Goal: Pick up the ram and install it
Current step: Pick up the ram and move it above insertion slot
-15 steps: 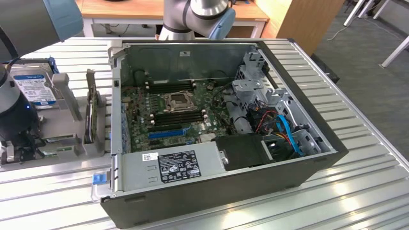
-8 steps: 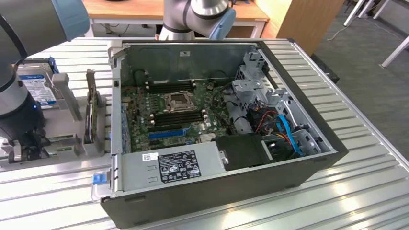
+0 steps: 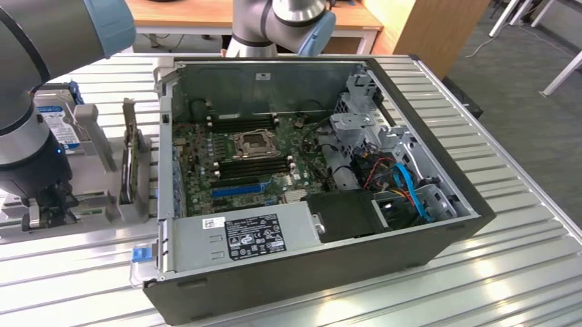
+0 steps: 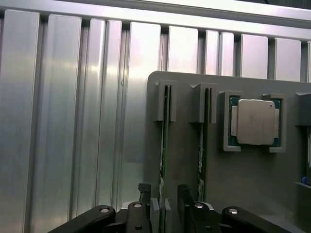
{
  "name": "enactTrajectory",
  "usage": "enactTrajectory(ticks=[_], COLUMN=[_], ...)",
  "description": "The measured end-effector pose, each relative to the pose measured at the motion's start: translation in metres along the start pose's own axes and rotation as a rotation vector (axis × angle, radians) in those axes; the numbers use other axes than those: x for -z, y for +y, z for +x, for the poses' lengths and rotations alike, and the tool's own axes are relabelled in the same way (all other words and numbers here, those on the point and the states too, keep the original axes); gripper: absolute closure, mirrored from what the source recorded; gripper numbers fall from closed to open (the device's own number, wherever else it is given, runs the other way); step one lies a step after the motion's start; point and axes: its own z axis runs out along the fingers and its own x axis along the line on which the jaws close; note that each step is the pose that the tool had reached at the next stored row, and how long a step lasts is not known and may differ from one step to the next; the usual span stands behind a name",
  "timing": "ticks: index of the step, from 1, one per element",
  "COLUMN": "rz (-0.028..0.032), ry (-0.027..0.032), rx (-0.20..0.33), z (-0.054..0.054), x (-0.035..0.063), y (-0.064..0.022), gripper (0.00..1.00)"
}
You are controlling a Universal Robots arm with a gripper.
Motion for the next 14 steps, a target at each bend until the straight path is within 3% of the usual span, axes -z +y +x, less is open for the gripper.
enactTrajectory(ticks=[14], rz=[0.0001], ry=[-0.0001], rx=[0.0], z=[0.0002], x=[-0.0016], y=[0.0], gripper=[0.64])
